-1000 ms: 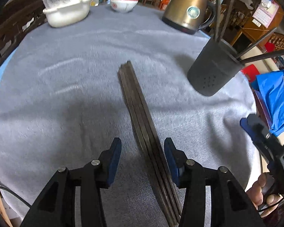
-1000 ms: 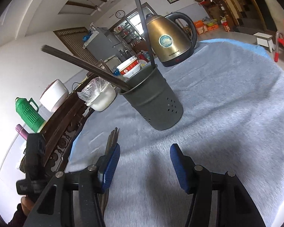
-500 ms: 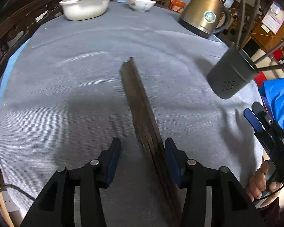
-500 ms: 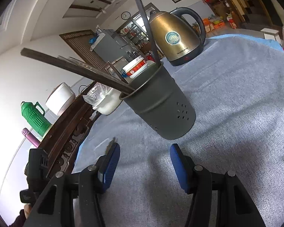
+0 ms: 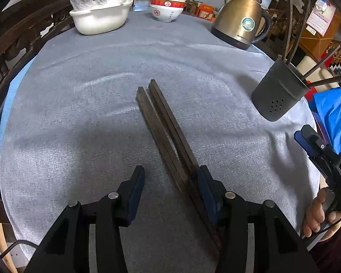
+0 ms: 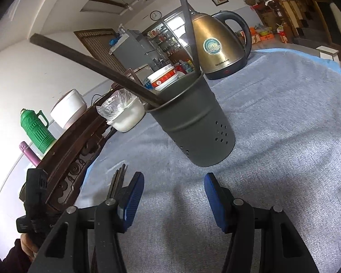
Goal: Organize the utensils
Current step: 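Move both open grippers down to the dark chopsticks lying on the cloth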
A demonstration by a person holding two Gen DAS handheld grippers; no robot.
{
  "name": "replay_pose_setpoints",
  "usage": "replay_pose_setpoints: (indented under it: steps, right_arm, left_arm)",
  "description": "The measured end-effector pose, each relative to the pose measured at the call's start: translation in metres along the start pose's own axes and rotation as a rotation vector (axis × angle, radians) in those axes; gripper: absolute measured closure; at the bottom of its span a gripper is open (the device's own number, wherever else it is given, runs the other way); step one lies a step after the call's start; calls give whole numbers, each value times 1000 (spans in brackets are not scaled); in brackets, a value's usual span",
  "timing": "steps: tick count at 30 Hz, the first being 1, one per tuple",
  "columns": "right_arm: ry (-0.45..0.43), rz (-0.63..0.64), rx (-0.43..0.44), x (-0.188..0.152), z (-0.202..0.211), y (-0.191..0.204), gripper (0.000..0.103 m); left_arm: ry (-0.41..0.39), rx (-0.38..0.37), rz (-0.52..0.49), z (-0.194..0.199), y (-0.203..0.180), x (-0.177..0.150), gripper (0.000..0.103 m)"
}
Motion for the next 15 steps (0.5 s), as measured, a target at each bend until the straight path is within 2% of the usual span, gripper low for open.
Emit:
replay_pose_setpoints:
  steps: [6,9,11,15]
  right_arm:
    - [21,28,-27,-2,-4,3,44]
    - [19,41,-40,-3,-4,5,44]
    - [21,44,-49,-4,-5,5,44]
    - [21,52,-64,-4,-6,6,45]
  left_arm:
    - [-22,-11,-15,-1,0,1,54]
    - [-15,-32,-23,1,3,-1,63]
    - [-13,-37,-40,3,4,0,75]
    - [-13,-37,-87,6,7,5,83]
Point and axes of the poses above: each gripper's, at about its wrist camera, not at the fingertips, and z roughly against the way its jaws point, y to its left, x to its top, the point moved 8 cm from there along -z, roughly the way its jaws point, and after that the axes turned 9 degrees about -x, right-handed, at the moved point
